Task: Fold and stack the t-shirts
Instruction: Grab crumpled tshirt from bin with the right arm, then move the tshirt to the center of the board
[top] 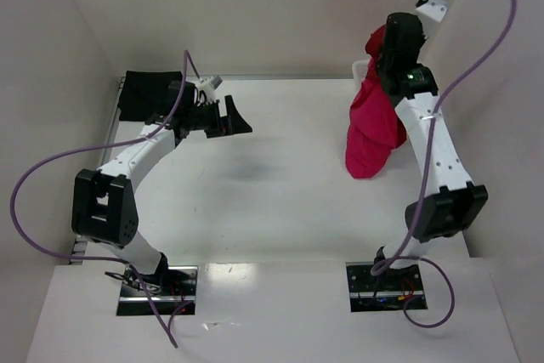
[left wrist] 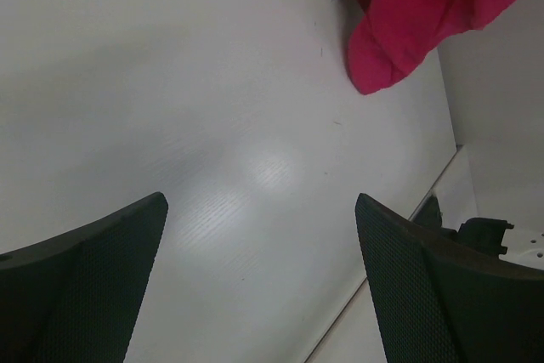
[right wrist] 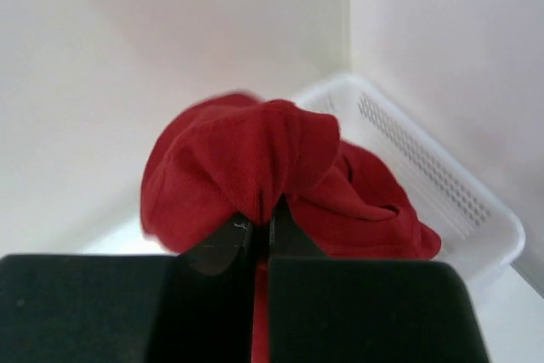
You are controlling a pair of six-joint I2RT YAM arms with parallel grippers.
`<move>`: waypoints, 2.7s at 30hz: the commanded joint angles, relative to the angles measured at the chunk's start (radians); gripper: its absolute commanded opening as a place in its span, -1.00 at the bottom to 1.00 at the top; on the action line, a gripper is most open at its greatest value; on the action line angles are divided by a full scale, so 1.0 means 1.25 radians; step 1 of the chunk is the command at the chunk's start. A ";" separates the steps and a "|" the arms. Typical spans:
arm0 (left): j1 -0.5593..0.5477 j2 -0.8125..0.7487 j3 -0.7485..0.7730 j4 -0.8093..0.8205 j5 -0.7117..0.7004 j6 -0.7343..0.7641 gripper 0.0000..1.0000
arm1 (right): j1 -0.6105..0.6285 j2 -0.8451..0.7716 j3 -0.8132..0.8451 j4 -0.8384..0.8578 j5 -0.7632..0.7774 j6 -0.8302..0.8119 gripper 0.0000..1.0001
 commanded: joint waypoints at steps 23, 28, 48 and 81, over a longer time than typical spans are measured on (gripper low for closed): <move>-0.328 0.245 0.384 0.156 0.050 0.095 0.98 | -0.005 -0.097 0.060 0.056 -0.033 0.023 -1.00; -0.386 0.350 0.394 0.424 -0.058 0.045 0.98 | -0.005 -0.107 0.059 0.019 -0.080 0.050 -1.00; -0.516 0.684 0.864 0.410 -0.240 -0.025 0.61 | -0.005 -0.224 -0.075 -0.017 -0.200 0.119 -1.00; -0.452 0.388 1.297 -0.506 -0.483 0.283 -1.00 | -0.021 -0.188 -0.129 0.109 -0.020 0.042 0.08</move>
